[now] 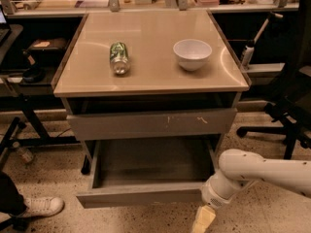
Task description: Open middle drawer
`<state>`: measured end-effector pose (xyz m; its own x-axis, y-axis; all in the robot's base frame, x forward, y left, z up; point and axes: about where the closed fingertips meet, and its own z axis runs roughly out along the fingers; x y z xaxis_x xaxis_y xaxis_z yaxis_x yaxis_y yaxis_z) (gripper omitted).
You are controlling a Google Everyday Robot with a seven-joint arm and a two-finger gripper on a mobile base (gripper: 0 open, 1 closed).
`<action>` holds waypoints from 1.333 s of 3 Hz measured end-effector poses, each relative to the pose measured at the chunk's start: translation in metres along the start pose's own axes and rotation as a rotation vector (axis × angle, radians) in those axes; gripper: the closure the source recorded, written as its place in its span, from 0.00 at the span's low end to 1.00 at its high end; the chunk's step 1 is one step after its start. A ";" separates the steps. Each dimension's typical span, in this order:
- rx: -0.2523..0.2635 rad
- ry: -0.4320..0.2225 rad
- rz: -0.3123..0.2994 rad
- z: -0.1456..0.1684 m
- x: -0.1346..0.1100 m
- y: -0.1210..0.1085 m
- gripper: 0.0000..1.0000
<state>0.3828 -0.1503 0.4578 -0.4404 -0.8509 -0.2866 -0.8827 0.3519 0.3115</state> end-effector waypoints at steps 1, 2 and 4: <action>0.000 0.000 0.000 0.000 0.000 0.000 0.00; 0.027 -0.050 -0.015 -0.015 -0.006 0.000 0.00; 0.029 -0.094 -0.086 -0.024 -0.026 0.000 0.00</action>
Offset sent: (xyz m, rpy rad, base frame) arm 0.0153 -0.0028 0.0410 0.0854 -0.1209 -0.0282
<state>0.3982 -0.1376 0.4867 -0.3751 -0.8383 -0.3955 -0.9216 0.2915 0.2562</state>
